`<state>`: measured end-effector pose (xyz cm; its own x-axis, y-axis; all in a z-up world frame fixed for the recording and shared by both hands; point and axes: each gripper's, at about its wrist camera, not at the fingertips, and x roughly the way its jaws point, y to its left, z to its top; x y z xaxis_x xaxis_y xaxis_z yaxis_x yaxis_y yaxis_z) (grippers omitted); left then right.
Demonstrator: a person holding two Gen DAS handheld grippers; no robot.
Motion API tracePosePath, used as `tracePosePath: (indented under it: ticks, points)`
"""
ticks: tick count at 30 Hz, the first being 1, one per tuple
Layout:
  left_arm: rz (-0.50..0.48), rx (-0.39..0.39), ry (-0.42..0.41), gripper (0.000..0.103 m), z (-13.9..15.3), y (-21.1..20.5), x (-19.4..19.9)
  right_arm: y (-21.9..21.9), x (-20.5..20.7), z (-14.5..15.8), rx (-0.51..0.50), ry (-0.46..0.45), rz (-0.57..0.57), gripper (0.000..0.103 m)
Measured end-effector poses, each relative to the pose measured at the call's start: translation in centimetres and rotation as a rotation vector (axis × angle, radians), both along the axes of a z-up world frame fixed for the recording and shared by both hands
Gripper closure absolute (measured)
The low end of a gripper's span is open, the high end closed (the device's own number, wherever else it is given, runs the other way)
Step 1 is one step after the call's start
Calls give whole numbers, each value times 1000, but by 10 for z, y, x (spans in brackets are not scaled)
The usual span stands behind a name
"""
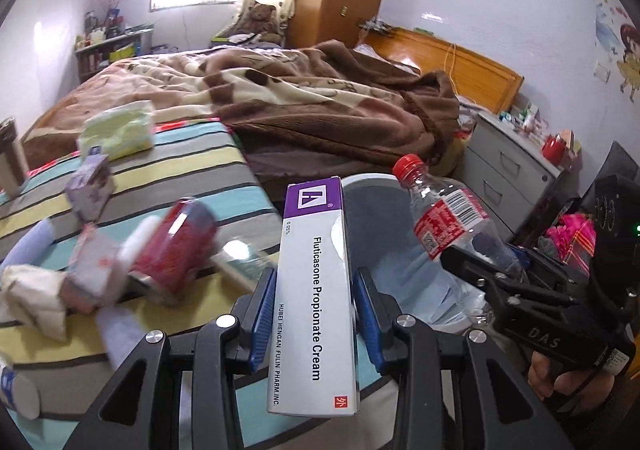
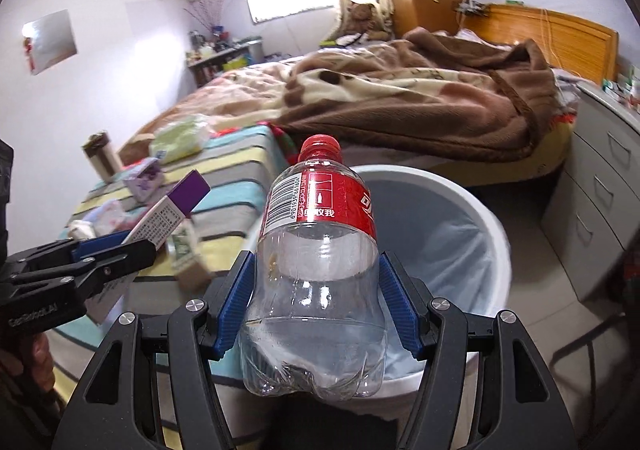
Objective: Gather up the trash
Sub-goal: 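Carry bottle and cream box over the white bin and open both grippers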
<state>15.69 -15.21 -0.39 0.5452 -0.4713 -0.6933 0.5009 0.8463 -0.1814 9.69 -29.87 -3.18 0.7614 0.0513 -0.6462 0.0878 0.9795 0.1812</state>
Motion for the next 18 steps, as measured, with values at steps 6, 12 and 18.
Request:
tracePosePath:
  ticks: [6,12,18]
  points:
    - [-43,21,27,64,-11,-41,9,-22,8,-12,-11,54,-27,39]
    - [-60,31,66,64,-22,-65,19,-41,14,-25,-8,112,-56,39]
    - [-93,12,99,63,-30,-77,26,-53,15,-31,34,130,-67,38]
